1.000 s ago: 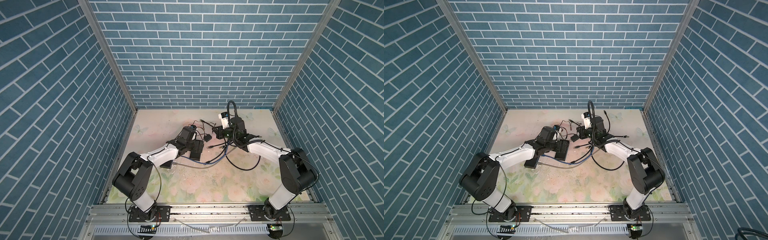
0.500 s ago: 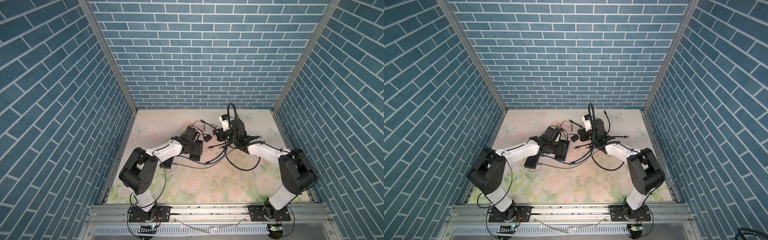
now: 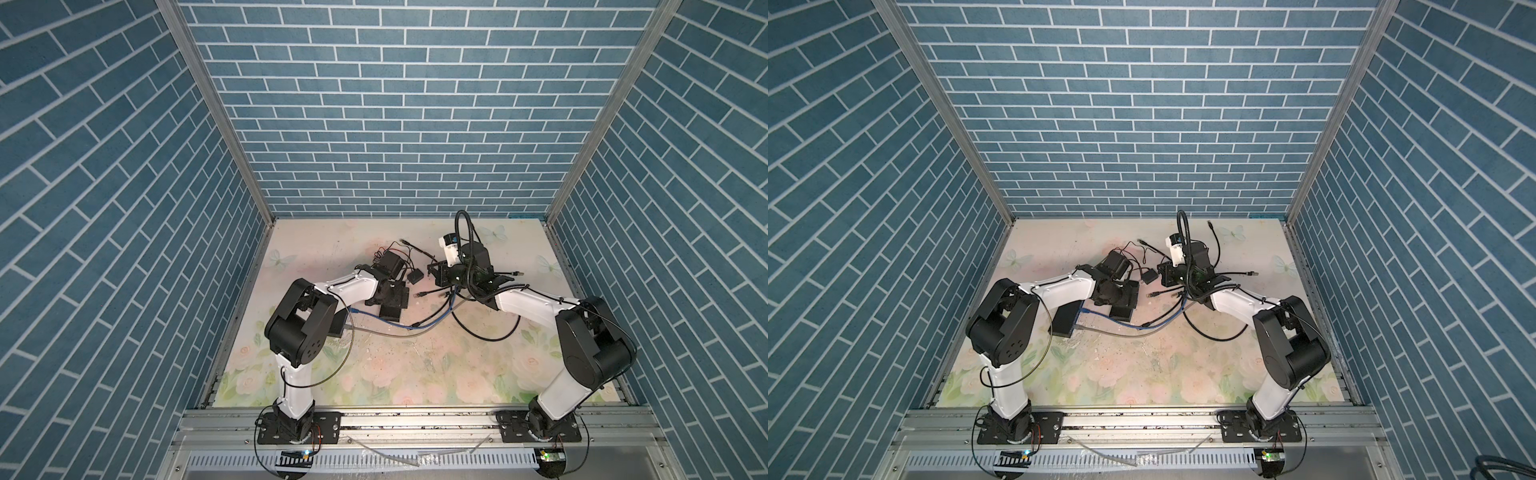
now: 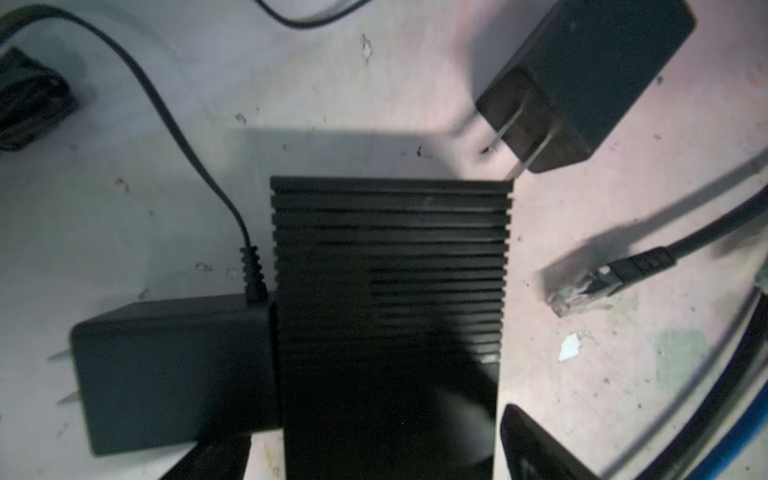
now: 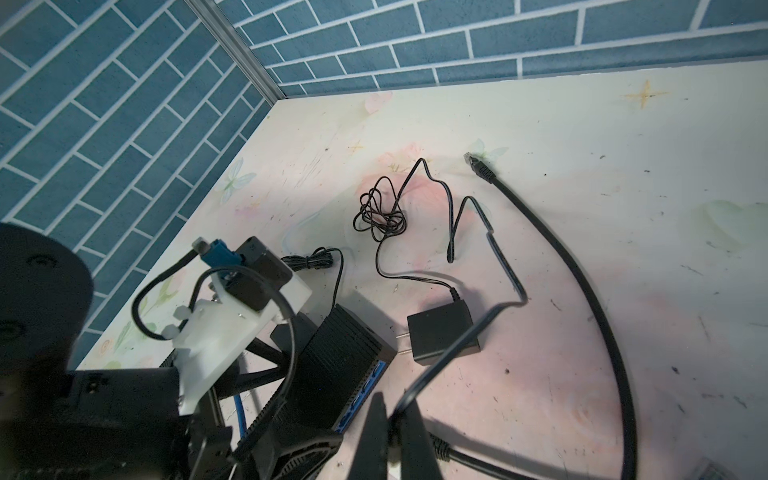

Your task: Insert the plug into the switch port

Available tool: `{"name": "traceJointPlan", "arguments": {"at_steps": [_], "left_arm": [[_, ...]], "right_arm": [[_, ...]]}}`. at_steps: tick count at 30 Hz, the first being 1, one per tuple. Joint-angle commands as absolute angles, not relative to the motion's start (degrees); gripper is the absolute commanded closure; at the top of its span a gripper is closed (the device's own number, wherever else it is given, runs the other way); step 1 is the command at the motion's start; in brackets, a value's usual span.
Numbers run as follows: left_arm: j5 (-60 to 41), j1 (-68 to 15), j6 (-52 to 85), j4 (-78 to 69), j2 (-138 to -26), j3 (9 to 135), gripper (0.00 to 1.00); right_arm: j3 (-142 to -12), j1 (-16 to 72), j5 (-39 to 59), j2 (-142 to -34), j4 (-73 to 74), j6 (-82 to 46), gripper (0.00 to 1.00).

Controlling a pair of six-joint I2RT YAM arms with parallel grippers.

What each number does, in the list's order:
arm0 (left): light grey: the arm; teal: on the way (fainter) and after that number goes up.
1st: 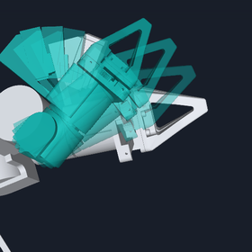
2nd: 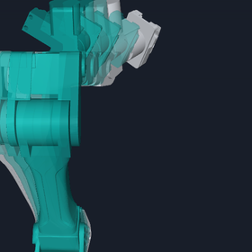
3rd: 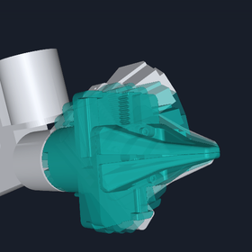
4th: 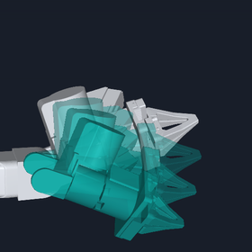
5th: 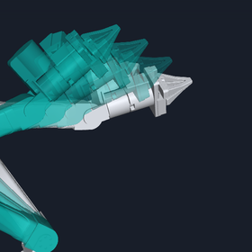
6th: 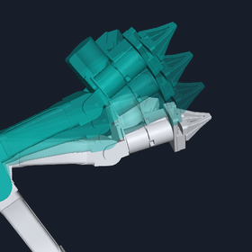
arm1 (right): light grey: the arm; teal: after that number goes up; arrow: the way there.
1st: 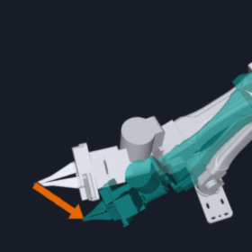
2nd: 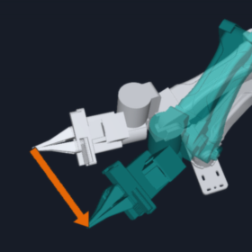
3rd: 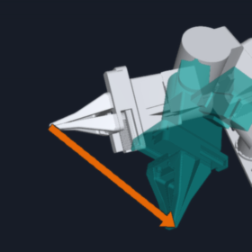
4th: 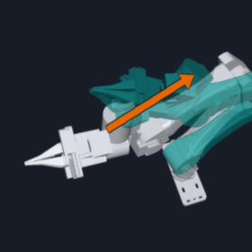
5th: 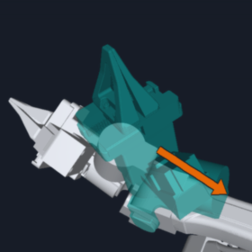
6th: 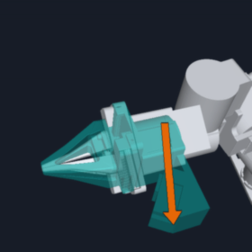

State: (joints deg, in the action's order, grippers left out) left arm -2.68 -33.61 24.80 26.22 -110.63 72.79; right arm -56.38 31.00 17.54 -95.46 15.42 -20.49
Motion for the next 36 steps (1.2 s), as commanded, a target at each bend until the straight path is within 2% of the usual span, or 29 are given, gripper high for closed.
{"name": "traceJointPlan", "arguments": {"at_steps": [1,12,16,18,25,36], "left_arm": [[-0.53,-34.08,23.92,29.75,-113.11,75.66,0.07],[3.82,-34.39,23.22,33.2,-117.88,79.9,0.17],[3.67,-34.44,22.88,32.39,-118.66,79.8,0.37],[3.23,-34.39,22.81,30.16,-117.77,78.0,0.4],[3.43,-34.39,22.54,20.05,-110.9,69.93,0.46],[3.65,-34.38,18.01,7.57,-99.39,60.75,0.48]], "right_arm": [[-54.91,30.54,16.8,-93.33,16.17,-18.77,1.0],[-54.33,29.9,16.79,-93.06,16.09,-18.74,1.0],[-53.97,29.71,16.89,-92.88,16.3,-18.76,1.0],[-53.9,29.62,16.98,-92.78,16.43,-18.79,1.0],[-54.03,29.44,17.89,-92.75,17.44,-19.25,1.0],[-55.06,28.79,21.81,-92.37,21.4,-21.35,1.0]]}}
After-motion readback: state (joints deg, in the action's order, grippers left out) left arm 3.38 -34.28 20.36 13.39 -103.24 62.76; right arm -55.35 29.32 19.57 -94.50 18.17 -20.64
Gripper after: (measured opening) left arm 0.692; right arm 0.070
